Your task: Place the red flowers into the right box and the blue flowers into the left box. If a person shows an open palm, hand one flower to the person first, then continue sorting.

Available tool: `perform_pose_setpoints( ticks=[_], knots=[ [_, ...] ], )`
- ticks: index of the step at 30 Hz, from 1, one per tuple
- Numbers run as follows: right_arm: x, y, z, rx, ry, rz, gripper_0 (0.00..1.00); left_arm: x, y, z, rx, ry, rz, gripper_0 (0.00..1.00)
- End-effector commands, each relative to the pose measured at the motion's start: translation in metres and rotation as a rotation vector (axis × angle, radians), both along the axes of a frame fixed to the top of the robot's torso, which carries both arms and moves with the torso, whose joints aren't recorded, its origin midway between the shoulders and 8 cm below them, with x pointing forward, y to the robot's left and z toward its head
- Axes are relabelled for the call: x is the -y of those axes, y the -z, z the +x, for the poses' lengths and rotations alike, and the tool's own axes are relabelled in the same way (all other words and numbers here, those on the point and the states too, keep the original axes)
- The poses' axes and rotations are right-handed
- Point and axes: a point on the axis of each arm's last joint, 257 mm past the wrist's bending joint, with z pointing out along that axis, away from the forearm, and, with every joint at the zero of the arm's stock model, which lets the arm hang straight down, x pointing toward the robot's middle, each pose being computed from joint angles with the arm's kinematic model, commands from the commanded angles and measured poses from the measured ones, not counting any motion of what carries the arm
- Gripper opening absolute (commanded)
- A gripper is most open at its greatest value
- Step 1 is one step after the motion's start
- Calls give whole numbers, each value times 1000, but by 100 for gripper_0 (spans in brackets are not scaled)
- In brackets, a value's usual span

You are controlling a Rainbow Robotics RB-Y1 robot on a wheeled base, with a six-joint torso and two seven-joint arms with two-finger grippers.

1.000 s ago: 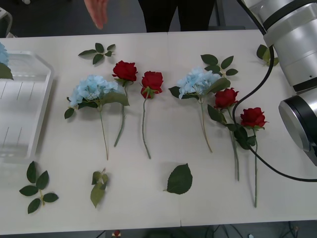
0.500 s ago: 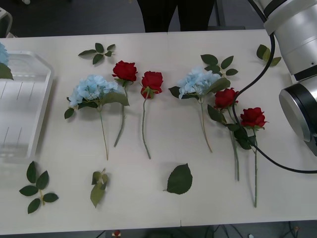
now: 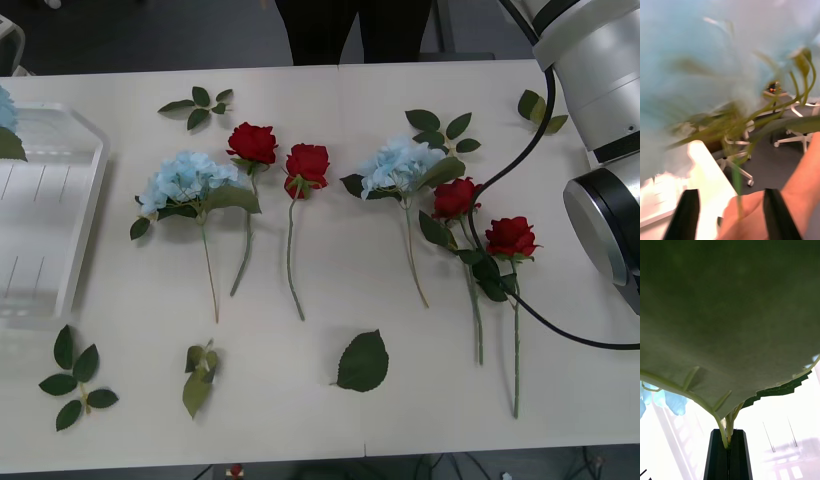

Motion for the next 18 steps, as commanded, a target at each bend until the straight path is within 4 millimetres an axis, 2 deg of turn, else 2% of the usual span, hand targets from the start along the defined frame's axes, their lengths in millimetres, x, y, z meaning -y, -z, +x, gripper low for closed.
perform_pose_setpoints(
  ticks=[1,3,9,15,18],
  knots=[
    [6,-46,-21,74,-58,-2,100,-15,-47,7,79,6,54,0],
    [8,-45,-26,53,-82,-7,100,-15,-47,7,79,6,54,0],
    [18,-15,-37,-65,-149,-82,100,-15,-47,7,79,6,54,0],
    [30,33,-50,-268,-174,-211,100,-15,-47,7,79,6,54,0],
    [40,64,-54,-384,-161,-283,100,-15,-47,7,79,6,54,0]
  ],
)
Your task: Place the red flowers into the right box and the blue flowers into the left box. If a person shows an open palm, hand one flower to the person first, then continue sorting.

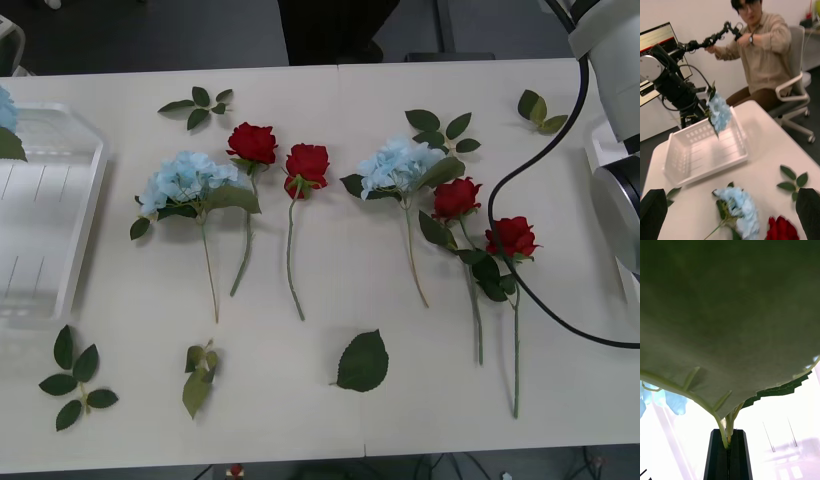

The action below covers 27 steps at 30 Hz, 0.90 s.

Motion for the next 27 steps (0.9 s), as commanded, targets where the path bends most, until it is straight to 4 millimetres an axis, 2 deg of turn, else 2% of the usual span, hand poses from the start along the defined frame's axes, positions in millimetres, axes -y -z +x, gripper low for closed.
perform_pose_setpoints(
  ticks=[1,3,5,6,8,9,10,11,12,13,15,16,18,20,24,27],
  knots=[
    [22,16,-3,-44,25,-158,100,-15,-47,7,79,6,54,0],
    [32,41,-4,-115,41,-210,100,-15,-47,7,79,6,54,0],
    [49,78,-4,-198,81,-286,100,-15,-47,7,79,6,54,0],
    [54,87,-4,-211,91,-311,100,-15,-47,7,79,6,54,0],
    [78,127,-5,-246,142,-420,100,-15,-47,7,79,6,54,0],
    [84,136,-5,-252,156,-446,100,-15,-47,7,79,6,54,0],
    [98,153,-5,-268,194,-490,100,-15,-47,7,79,6,54,0],
    [112,170,-6,-277,229,-535,100,-15,-47,7,79,6,54,42],
    [120,178,-7,-282,247,-557,100,-15,-47,7,79,6,54,75],
    [136,194,-11,-296,281,-603,100,-15,-47,7,79,6,54,100],
    [166,220,-19,-329,352,-676,100,-15,-47,7,79,6,54,100],
    [174,226,-22,-339,367,-690,100,-15,-47,7,79,6,54,100],
    [204,245,-34,-377,441,-741,100,-15,-47,7,79,6,54,100],
    [225,259,-43,-405,494,-781,100,-15,-47,7,79,6,54,100],
    [259,280,-61,-496,600,-802,100,-15,-47,7,79,6,54,100],
    [275,289,-67,-553,666,-786,100,-15,-47,7,79,6,54,100]
  ],
)
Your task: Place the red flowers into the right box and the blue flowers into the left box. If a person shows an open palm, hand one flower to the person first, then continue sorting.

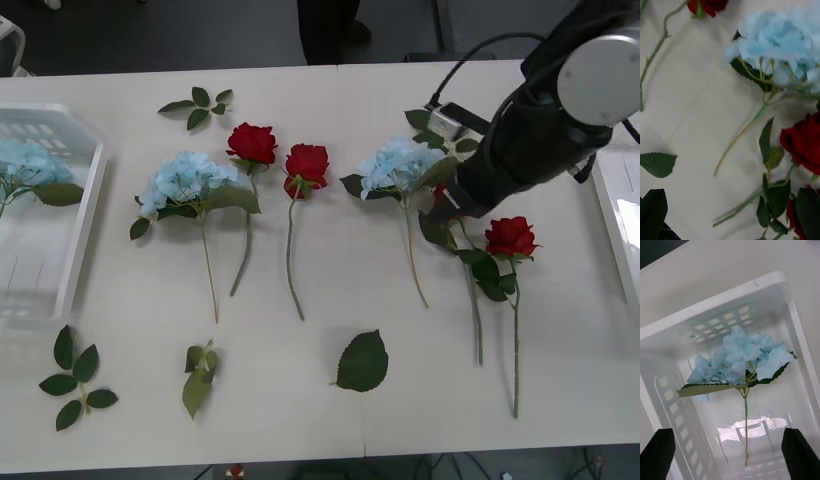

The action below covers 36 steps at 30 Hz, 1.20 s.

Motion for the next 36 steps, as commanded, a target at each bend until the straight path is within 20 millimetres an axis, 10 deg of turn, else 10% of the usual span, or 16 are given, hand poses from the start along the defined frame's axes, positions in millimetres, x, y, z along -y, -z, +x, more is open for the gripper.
perform_pose_setpoints(
  ticks=[1,7,16,36],
  knots=[
    [39,4,-6,-17,163,-14,100,-15,-47,7,79,7,53,100],
    [93,28,-17,-52,304,-61,100,-8,-18,1,29,16,29,100],
    [164,61,-23,5,386,-183,100,67,-20,-9,-6,141,-172,100],
    [184,127,-53,-28,406,-234,100,285,94,-94,-58,120,-473,100]
  ],
)
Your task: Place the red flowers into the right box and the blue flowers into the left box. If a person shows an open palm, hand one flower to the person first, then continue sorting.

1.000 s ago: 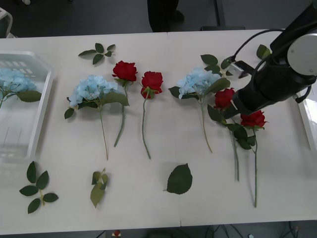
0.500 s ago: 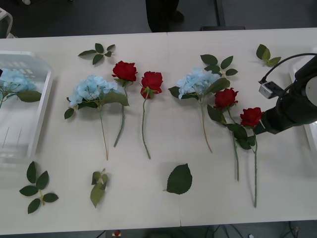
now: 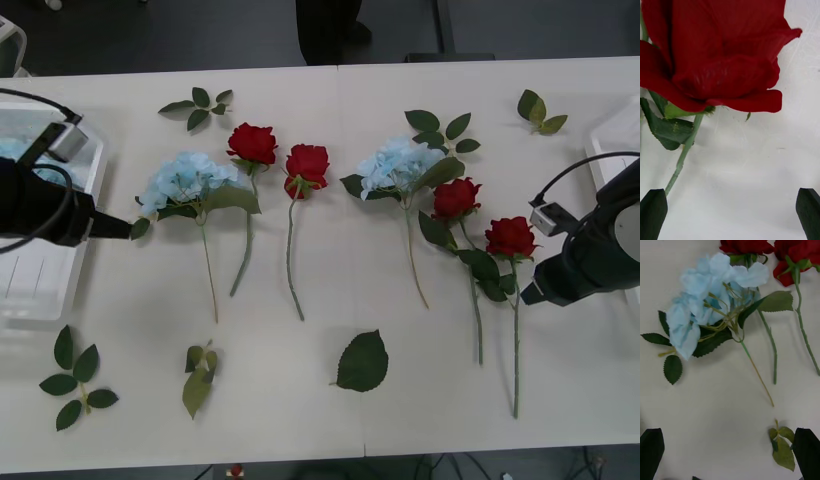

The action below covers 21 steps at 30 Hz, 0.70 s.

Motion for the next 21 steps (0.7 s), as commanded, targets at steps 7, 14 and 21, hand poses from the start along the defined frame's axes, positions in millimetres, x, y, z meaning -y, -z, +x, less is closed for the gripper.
perform_pose_setpoints(
  ticks=[7,14,21],
  knots=[
    [-8,26,-3,-4,32,9,100,85,41,-6,-5,-190,-130,100],
    [-40,40,-8,-32,39,69,100,98,56,21,20,-318,-76,100],
    [-59,48,-6,-35,59,107,100,105,67,44,38,-339,4,100]
  ],
)
